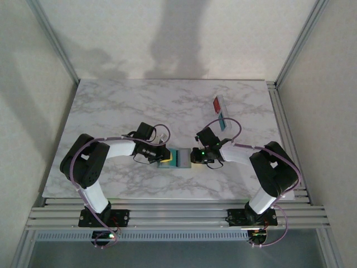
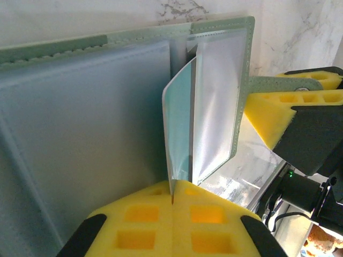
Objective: Put the credit cards into the card holder
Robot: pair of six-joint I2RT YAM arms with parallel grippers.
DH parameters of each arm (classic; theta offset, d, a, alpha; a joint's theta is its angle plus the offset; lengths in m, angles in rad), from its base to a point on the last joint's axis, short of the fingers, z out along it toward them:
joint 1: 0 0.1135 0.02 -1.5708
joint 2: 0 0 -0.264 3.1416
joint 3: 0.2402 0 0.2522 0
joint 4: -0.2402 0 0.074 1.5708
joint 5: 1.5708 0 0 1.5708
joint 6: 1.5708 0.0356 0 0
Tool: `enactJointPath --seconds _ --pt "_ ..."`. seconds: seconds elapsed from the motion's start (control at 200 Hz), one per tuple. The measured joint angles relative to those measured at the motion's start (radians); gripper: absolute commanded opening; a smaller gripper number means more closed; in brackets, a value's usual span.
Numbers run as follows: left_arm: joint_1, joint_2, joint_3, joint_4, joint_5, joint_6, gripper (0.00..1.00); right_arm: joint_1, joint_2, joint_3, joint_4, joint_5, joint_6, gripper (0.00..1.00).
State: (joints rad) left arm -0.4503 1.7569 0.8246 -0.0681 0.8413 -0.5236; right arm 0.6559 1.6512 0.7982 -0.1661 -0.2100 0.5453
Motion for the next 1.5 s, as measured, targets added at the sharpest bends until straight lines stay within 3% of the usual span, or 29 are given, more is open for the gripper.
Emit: enactJointPath --seconds 0.305,0.496,0.926,1.337,1.497 --pt "0.000 0.003 -0.021 0.050 0.021 -0.027 0.00 0.000 0.000 -0.004 0.007 0.000 0.001 0.16" --pt "-0.003 0.008 -0.028 0.080 0.030 -0.054 0.15 0.000 0.000 -0.004 0.010 -0.001 0.002 0.18" --pt "-0.027 -0.018 0.005 0.061 0.008 -0.056 0.52 0.042 -0.036 -0.004 0.001 0.035 0.045 0.42" --pt "-0.001 -0.128 -0.003 -0.051 -0.169 -0.048 0.60 0.169 -0.143 0.007 -0.089 0.230 0.091 0.59" --pt "0.023 -0.190 -0.035 -0.062 -0.212 -0.049 0.54 0.233 -0.114 0.070 -0.122 0.290 0.104 0.81"
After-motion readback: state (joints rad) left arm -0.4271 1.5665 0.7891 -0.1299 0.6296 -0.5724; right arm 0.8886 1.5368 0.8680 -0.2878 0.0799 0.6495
